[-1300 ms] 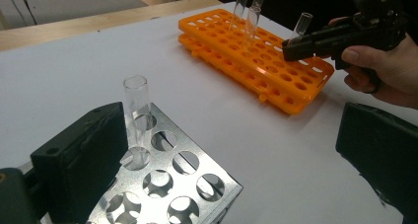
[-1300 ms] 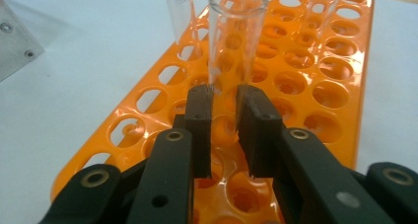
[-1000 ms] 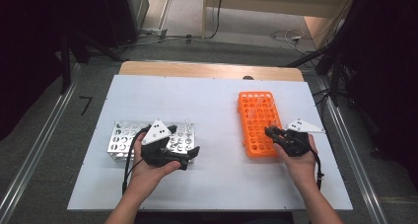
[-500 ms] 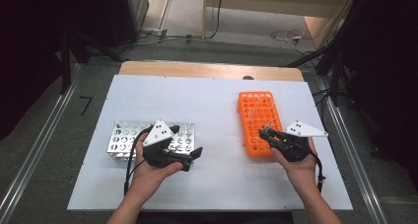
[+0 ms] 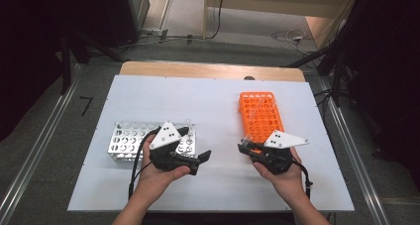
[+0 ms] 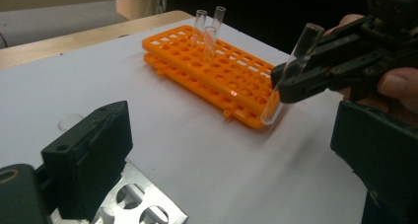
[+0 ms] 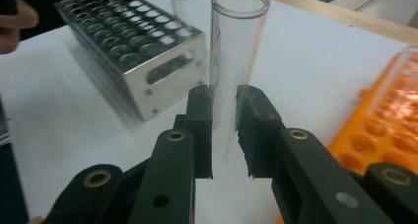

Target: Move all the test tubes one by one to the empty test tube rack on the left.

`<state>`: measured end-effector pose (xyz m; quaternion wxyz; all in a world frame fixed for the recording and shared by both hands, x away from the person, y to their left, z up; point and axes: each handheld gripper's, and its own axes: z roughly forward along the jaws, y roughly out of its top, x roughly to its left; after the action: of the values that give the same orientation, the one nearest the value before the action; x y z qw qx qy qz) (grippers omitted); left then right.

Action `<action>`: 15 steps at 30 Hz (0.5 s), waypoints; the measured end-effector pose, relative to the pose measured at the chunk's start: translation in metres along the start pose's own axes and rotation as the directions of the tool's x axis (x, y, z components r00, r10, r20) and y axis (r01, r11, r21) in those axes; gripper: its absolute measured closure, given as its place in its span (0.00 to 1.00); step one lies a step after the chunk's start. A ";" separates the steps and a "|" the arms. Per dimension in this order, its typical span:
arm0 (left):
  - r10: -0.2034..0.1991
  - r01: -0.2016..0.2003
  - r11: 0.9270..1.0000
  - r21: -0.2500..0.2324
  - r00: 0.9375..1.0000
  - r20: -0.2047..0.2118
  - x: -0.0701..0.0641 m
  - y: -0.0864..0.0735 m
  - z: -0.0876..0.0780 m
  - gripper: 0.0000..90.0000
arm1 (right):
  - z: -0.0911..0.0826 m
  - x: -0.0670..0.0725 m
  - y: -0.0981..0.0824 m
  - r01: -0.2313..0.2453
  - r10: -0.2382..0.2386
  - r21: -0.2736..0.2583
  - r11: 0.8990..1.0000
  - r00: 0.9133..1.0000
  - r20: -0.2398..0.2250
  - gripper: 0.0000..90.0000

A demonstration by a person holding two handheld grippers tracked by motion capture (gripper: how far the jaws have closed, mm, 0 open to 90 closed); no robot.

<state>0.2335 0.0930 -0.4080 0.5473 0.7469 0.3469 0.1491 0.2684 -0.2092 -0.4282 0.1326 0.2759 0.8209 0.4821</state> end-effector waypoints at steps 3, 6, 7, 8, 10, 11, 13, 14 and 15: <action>0.007 -0.007 1.000 -0.001 1.000 0.024 -0.005 0.001 0.003 0.06 | 0.007 0.013 0.001 0.023 -0.022 0.017 1.000 0.999 -0.044 0.83; 0.013 -0.013 1.000 -0.001 0.999 0.049 -0.010 0.002 0.005 0.09 | 0.012 0.023 0.001 0.043 -0.041 0.030 0.999 0.997 -0.071 0.82; 0.019 -0.019 1.000 0.002 0.998 0.058 -0.012 0.002 0.006 0.10 | 0.014 0.025 0.001 0.049 -0.047 0.034 0.998 0.996 -0.080 0.82; 0.019 -0.019 1.000 0.002 0.997 0.071 -0.013 0.002 0.007 0.13 | 0.015 0.028 0.001 0.057 -0.054 0.037 0.998 0.995 -0.089 0.82; 0.020 -0.020 1.000 0.007 0.995 0.103 -0.018 0.003 0.011 0.18 | 0.018 0.033 0.001 0.065 -0.061 0.045 0.997 0.993 -0.103 0.83; 0.020 -0.020 1.000 0.007 0.995 0.103 -0.018 0.003 0.011 0.22 | 0.019 0.035 0.001 0.073 -0.068 0.045 0.996 0.992 -0.108 0.82; 0.033 -0.034 0.999 0.013 0.992 0.126 -0.023 0.002 0.015 0.31 | 0.021 0.038 0.001 0.082 -0.075 0.051 0.995 0.990 -0.118 0.82; 0.033 -0.034 0.999 0.013 0.992 0.126 -0.023 0.002 0.015 0.35 | 0.022 0.040 0.001 0.086 -0.079 0.052 0.995 0.989 -0.124 0.83; 0.041 -0.043 0.999 0.017 0.991 0.130 -0.025 0.002 0.016 0.41 | 0.022 0.041 0.001 0.086 -0.079 0.055 0.995 0.989 -0.125 0.83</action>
<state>0.2254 0.0644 -0.4077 0.5580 0.7675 0.2963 0.1084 0.2461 -0.1689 -0.4361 0.0933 0.2154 0.8523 0.4675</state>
